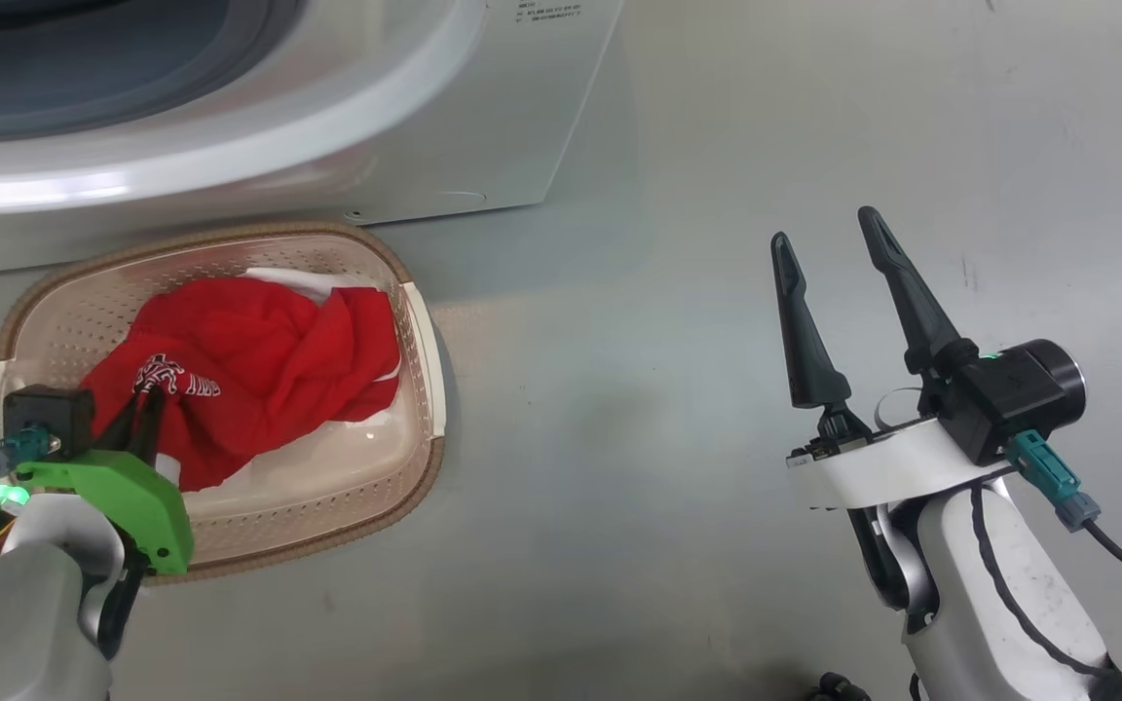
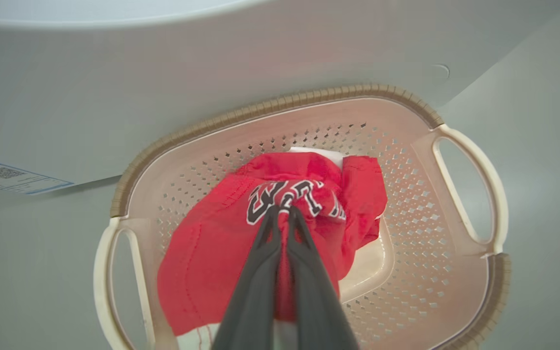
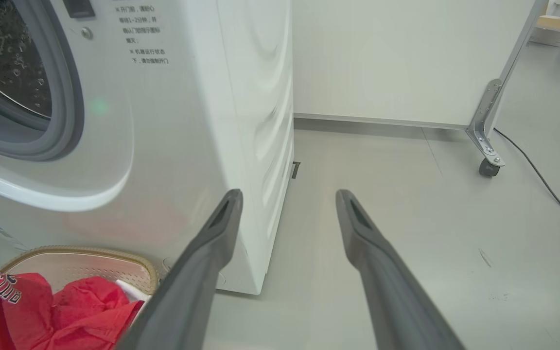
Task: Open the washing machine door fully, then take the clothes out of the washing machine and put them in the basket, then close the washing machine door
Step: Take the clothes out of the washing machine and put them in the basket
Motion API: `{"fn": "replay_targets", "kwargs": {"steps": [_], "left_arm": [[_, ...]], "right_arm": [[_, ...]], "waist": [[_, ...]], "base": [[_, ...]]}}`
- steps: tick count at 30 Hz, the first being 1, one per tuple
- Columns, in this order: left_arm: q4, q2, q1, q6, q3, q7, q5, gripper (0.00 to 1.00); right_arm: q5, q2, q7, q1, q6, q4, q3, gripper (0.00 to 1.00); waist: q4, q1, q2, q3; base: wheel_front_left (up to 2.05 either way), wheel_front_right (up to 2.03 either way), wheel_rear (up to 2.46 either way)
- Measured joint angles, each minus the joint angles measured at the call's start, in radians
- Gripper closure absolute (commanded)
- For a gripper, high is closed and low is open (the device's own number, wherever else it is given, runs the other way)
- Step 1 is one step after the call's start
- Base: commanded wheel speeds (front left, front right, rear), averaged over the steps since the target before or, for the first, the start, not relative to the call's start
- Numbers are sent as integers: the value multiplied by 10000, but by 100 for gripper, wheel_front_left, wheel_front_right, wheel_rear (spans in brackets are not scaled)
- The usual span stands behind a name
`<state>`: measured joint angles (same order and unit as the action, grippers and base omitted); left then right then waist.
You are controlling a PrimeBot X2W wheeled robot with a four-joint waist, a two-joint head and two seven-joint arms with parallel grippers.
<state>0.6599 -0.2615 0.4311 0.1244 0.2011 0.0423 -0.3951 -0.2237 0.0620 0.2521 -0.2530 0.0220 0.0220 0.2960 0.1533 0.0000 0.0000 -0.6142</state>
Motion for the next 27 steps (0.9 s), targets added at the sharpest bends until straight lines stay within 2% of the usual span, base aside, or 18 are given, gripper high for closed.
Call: {"fn": "replay_targets", "kwargs": {"steps": [8,25,26,27], "left_arm": [[1041,23,455,0,-50,-161,-157,100],[2186,401,1632,0,276,2,-405,100],[2274,445,1645,0,272,4,-495,65],[2368,485,1655,0,272,23,-552,0]], "right_arm": [[163,-6,2,-151,79,-128,-10,0],[270,-15,2,-308,176,-205,0,0],[270,-15,0,-309,176,-205,2,0],[270,-17,0,-310,178,-203,2,0]], "waist": [[116,1,0,-541],[166,1,1,-1124],[164,1,0,-1130],[164,1,0,-1134]], "base": [[0,0,0],[0,0,0],[0,0,0],[0,0,0]]}}
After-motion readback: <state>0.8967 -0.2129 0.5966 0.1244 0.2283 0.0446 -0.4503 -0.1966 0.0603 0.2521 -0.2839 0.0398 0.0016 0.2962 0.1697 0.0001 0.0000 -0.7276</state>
